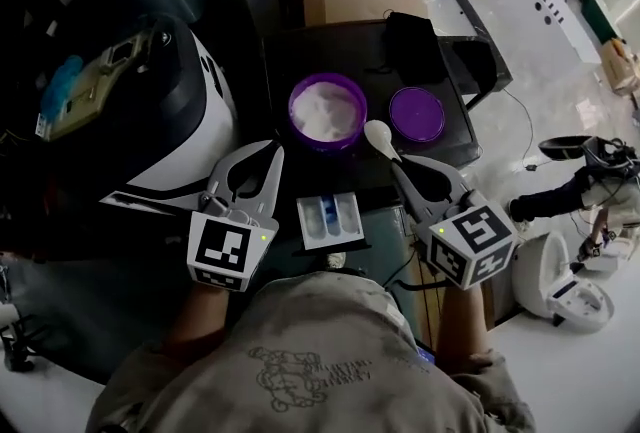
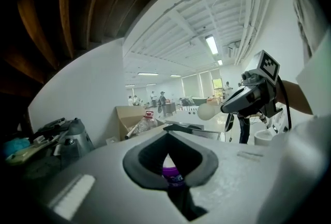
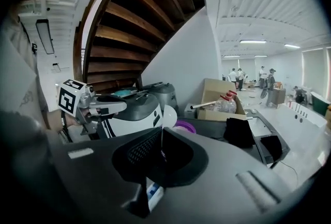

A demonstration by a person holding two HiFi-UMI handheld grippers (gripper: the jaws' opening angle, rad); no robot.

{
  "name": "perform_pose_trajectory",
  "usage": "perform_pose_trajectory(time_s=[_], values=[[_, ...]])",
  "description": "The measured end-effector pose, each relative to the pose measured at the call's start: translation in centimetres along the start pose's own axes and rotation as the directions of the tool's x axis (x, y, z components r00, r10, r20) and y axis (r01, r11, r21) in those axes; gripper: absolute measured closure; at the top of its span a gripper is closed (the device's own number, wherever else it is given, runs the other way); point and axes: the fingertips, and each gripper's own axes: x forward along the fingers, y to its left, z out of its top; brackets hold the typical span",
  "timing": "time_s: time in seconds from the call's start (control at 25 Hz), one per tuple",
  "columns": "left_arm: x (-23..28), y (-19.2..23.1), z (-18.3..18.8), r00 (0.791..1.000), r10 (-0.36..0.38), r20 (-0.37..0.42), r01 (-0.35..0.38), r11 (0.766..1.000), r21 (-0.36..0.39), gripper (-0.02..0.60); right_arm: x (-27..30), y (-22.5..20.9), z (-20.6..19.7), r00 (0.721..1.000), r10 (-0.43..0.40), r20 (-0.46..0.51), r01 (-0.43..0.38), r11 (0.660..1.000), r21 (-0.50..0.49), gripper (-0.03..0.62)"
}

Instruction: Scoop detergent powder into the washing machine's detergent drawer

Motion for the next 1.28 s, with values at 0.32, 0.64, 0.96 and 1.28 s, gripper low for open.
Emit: perform_pose_trajectory(time_s=[0.32,0.64,0.96,1.28], values=[[0.6,0.1,-0.6,0.995,0.092,-0.045,-0.093,0.996,-0.017,0.581,2.6,-1.7,0.0,0.993,0.109,-0.049,-0.111,0.993,-0.048,0.559],[-0.1,0.4,-0.9,0.990,0.124,-0.060,-0.124,0.992,-0.003,0.581,3.9,-1.9,-0.7,0.987,0.127,-0.100,-0.135,0.987,-0.085,0.559],[-0.7,1.8,-0.7,0.992,0.114,-0.051,-0.115,0.993,0.001,0.581,4.5,-1.3,-1.2,0.986,0.106,-0.131,-0.116,0.991,-0.070,0.559],[-0.3,2.6,-1.8,0.995,0.081,-0.064,-0.082,0.997,-0.011,0.581,6.0,-1.1,-1.3,0.975,0.084,-0.207,-0.106,0.990,-0.097,0.559]])
